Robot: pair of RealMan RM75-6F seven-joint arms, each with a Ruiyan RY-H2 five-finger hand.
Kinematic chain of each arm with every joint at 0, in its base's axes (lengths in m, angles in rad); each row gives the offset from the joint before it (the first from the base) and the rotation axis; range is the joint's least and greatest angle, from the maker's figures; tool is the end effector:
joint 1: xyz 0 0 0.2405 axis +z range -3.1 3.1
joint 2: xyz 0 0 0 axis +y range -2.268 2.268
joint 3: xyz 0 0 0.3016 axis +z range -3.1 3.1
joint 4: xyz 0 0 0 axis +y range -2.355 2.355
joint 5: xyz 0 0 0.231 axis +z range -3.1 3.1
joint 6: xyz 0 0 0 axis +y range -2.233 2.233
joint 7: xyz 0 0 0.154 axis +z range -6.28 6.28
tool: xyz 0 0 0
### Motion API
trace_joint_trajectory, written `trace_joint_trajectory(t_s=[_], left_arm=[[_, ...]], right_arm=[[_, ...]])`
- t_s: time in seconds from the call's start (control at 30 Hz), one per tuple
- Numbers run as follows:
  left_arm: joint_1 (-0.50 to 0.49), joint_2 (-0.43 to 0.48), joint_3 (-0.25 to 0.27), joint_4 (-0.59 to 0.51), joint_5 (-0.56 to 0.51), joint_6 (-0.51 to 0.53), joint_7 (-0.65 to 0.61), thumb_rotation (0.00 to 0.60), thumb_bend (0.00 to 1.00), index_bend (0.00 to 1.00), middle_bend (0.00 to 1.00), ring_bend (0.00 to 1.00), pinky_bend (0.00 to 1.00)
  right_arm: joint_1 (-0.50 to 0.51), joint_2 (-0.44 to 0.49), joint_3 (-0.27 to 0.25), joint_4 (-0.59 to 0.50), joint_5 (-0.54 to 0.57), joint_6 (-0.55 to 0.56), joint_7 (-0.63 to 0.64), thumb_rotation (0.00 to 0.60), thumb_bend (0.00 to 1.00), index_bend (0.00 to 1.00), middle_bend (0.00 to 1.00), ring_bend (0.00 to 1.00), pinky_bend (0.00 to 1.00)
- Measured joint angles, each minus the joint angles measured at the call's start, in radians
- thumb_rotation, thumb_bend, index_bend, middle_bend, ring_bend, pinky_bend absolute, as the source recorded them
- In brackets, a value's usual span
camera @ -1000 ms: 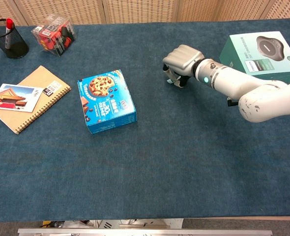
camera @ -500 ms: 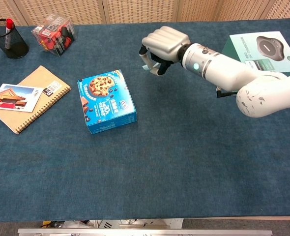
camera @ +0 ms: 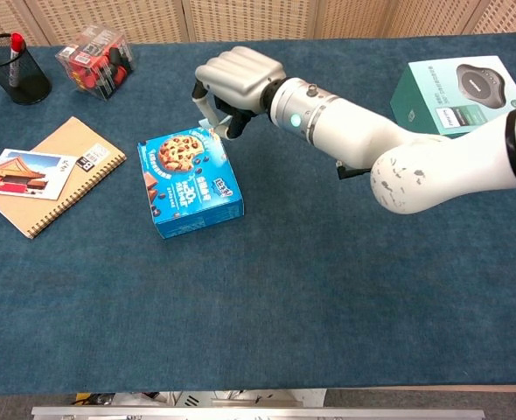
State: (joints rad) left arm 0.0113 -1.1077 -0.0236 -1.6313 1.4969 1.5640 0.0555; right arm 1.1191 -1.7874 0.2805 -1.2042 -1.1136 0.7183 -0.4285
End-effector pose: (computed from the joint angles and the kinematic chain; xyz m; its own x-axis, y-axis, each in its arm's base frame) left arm -0.3713 0.1548 0.1695 0.4417 -0.0077 0.8971 0.8943 0.0833 -0.4396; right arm -0.0187 -0.4340 -0.1243 0.6077 -0.1657 0.7767 -0.6419 -0.6783 0.3575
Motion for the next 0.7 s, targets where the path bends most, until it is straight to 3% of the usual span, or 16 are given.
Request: trace_joint_trajectory(t_s=[0.7], left_arm=[[0.011, 0.017, 0.015, -0.009, -0.001, -0.010, -0.028, 0.600, 0.29, 0.14, 0.24, 0.25, 0.20]], right_arm=[[0.066, -0.156, 0.002, 0.101, 0.110, 0.008, -0.074, 0.600, 0.32, 0.61, 0.96, 1.00, 1.00]])
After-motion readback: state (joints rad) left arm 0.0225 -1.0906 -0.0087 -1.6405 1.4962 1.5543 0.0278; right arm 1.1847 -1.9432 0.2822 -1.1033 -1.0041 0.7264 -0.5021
